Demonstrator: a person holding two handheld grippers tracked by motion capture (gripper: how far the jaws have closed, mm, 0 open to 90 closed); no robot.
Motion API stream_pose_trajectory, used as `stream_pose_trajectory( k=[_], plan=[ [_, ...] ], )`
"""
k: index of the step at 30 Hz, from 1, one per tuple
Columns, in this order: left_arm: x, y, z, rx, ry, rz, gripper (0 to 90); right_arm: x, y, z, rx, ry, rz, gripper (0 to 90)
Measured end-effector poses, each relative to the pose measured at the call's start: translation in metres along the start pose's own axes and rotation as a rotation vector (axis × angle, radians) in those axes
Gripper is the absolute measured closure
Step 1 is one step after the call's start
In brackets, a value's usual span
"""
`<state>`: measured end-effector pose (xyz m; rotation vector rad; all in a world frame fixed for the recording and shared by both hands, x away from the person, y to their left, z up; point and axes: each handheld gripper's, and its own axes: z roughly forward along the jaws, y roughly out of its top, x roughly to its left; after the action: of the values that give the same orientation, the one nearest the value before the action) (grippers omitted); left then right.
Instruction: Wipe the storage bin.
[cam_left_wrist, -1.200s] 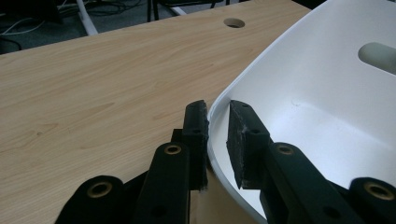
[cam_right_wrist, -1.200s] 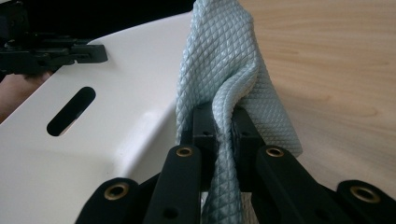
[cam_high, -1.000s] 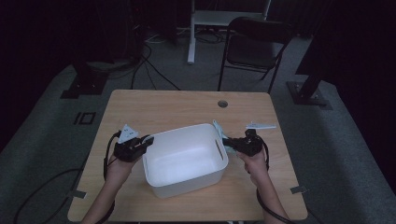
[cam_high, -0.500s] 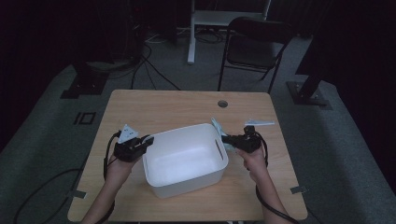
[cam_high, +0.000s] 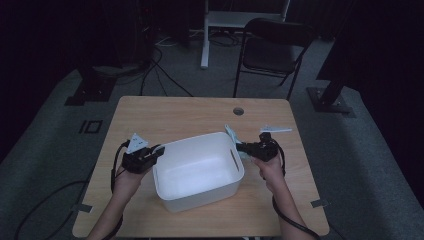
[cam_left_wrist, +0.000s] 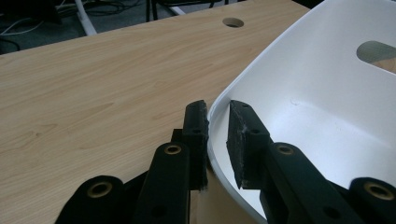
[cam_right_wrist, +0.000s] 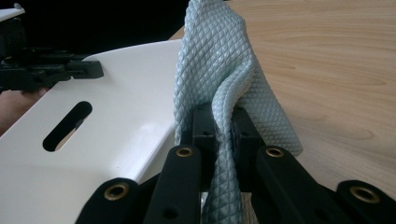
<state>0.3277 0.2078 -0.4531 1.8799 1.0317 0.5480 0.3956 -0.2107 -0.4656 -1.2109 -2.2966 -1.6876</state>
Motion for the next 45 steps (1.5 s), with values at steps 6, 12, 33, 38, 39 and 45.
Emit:
stream_pose_trajectory(
  k=[6,12,33,38,39,45],
  plan=[
    [0.000,0.000,0.000,0.000,0.002,0.000,77.9,-0.007,-0.006,0.010,0.028,-0.025,0.025,84.0],
    [0.000,0.000,0.000,0.002,-0.001,0.002,77.9,-0.007,0.004,0.005,0.003,0.017,0.023,83.9],
    [-0.001,0.000,0.000,0.001,0.004,0.002,77.8,-0.016,0.007,0.017,0.055,0.012,0.034,84.0],
    [0.000,0.000,0.000,0.002,0.002,0.004,77.9,-0.015,0.014,0.012,0.014,0.042,0.032,83.9],
    [-0.001,0.000,0.000,0.002,0.003,0.004,77.9,-0.014,0.016,0.010,0.004,0.051,0.031,83.9],
    [-0.002,0.000,0.001,-0.002,0.012,0.000,77.9,-0.015,0.020,0.013,0.003,0.051,0.034,84.0]
  ],
)
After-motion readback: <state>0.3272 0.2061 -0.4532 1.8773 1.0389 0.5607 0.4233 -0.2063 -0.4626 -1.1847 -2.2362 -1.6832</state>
